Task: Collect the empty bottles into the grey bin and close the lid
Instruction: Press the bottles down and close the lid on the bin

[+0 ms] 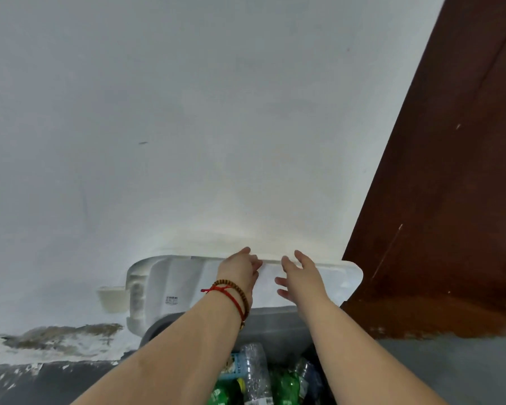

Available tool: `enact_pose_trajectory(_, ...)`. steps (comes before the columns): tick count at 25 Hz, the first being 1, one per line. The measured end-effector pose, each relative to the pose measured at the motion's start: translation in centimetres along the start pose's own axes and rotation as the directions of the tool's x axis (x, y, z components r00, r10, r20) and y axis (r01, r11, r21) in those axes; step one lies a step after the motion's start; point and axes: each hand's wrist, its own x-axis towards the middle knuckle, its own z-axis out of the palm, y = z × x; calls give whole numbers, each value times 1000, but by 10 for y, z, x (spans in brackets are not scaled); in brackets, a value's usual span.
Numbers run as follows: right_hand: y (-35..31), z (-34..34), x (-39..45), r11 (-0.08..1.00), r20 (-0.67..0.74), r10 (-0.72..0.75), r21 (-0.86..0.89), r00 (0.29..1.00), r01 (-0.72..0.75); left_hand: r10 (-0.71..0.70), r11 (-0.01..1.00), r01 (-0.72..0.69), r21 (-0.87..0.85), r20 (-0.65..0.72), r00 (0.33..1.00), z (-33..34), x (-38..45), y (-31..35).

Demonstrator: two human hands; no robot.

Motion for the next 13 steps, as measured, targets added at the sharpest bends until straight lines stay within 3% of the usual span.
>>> enact_pose_trajectory(5,-23,-8,-28,902,144,181,370,973,-223,9,999,-6,-50,61,998,-9,-49,-2)
enact_pose_trajectory(11,-33,-1,-61,934,1,-21,356,1000,20,114,992,-108,-60,103,988,-26,-84,11)
enact_pose_trajectory(13,-32,-1,-75,944,-77,-56,319,995,78,164,986,-163,-43,37,986,-28,-93,12)
